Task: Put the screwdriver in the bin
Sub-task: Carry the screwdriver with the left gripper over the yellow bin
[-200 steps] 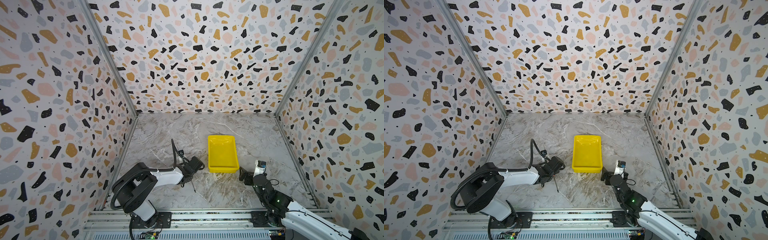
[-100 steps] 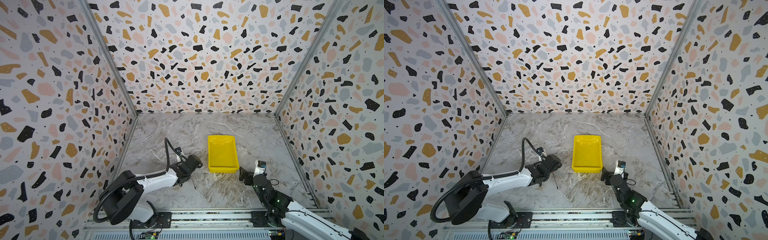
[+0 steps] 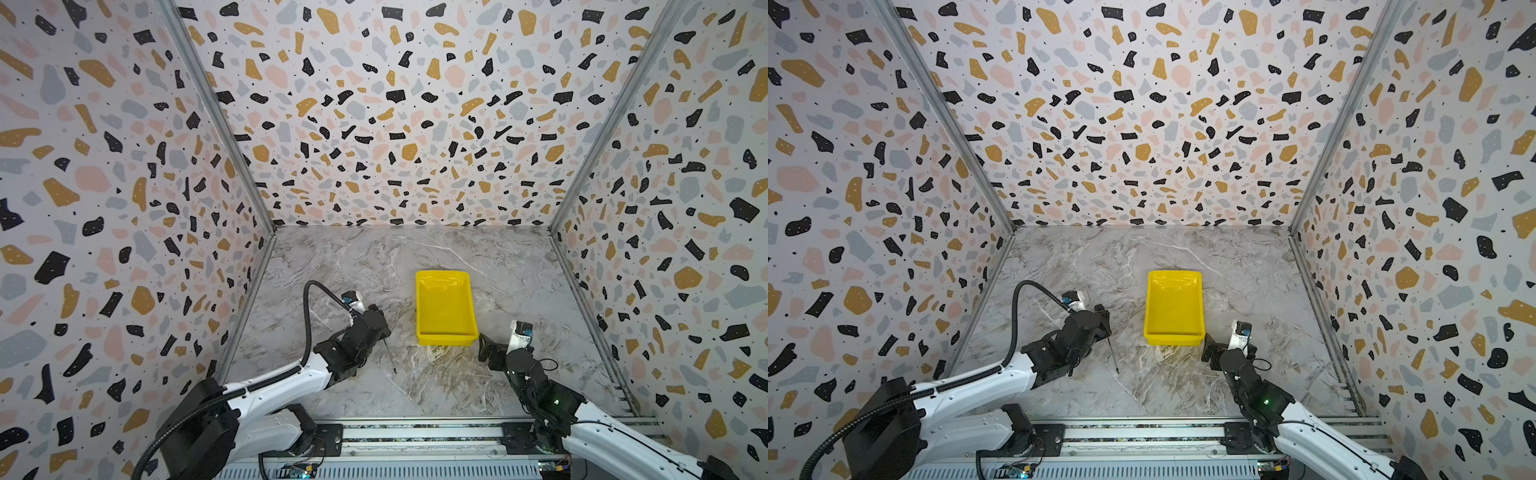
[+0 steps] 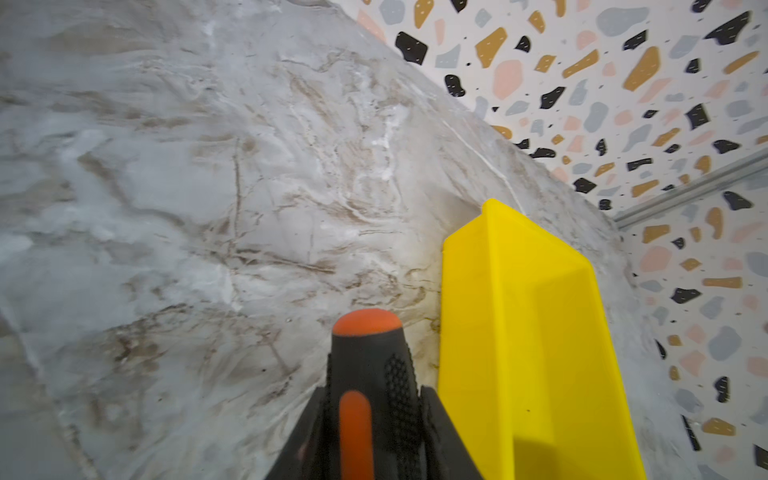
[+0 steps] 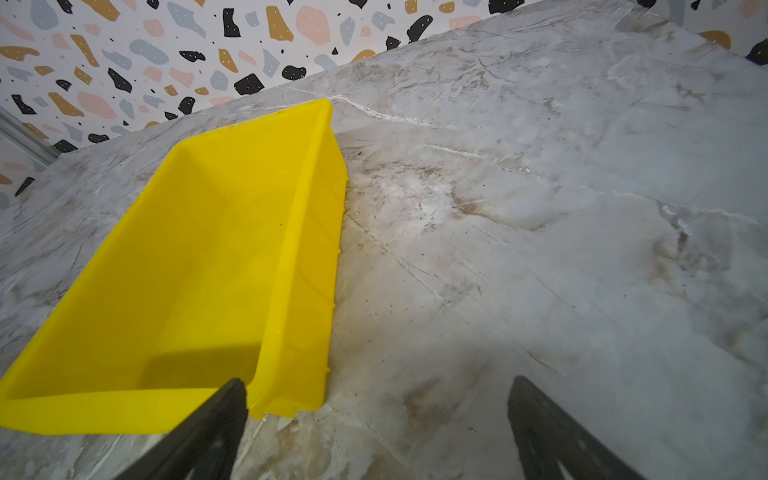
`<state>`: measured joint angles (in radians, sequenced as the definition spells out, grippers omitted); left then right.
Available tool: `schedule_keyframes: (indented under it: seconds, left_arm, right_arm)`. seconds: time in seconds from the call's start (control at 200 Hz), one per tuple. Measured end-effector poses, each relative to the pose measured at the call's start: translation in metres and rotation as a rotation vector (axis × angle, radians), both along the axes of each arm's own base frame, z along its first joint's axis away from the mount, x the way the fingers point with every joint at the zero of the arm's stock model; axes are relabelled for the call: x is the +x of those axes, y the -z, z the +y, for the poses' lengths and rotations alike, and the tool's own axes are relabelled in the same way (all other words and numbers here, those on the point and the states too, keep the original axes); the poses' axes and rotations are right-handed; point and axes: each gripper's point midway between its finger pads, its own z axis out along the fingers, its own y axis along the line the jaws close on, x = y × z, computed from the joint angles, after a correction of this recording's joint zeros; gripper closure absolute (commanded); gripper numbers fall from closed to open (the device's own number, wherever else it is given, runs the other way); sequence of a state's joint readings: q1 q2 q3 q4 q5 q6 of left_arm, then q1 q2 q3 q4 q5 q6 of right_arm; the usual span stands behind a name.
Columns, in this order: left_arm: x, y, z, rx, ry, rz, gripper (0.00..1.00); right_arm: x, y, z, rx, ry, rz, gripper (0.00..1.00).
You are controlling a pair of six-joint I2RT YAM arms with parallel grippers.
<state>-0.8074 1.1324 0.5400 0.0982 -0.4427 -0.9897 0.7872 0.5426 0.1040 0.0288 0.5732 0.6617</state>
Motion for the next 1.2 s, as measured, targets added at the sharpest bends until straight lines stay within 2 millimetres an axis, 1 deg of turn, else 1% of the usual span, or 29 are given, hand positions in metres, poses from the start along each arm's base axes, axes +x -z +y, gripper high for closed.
schedule_keyframes:
  seconds: [0.09,0.21,0.33,0.435,0.651,0.751,0.841,0.981,1.081,1.196]
  left_arm:
    - [0.001,-0.008,-0.008,-0.035,0.034,-0.020,0.75]
    - [0.001,-0.009,-0.017,-0.046,0.069,-0.016,0.75]
    - [0.009,-0.012,-0.032,-0.051,0.098,-0.009,0.75]
    - [0.021,-0.020,-0.049,-0.055,0.118,-0.010,0.75]
    - [0.053,-0.052,-0.090,-0.070,0.146,-0.061,0.76]
    - [0.067,-0.056,-0.107,-0.081,0.148,-0.073,0.77]
    - [0.080,-0.052,-0.123,-0.094,0.151,-0.067,0.79]
    - [0.095,-0.041,-0.142,-0.117,0.142,-0.050,0.79]
    - [0.100,-0.025,-0.152,-0.111,0.143,-0.034,0.79]
    - [0.105,0.001,-0.161,-0.077,0.146,0.002,0.79]
  right_arm:
    - [0.000,0.000,-0.001,0.005,0.006,-0.001,0.01]
    - [0.000,-0.004,-0.002,0.017,0.013,-0.011,0.01]
    - [0.000,-0.010,-0.003,0.038,0.020,-0.034,0.01]
    - [0.000,-0.016,-0.004,0.060,0.024,-0.055,0.01]
    - [0.000,-0.022,-0.004,0.084,0.028,-0.074,0.01]
    - [0.000,-0.021,-0.005,0.081,0.028,-0.071,0.01]
    - [-0.001,-0.020,-0.005,0.077,0.027,-0.066,0.01]
    - [-0.002,-0.020,-0.006,0.079,0.028,-0.065,0.01]
    - [-0.002,-0.022,-0.006,0.086,0.028,-0.071,0.01]
    - [-0.003,-0.025,-0.007,0.097,0.029,-0.080,0.01]
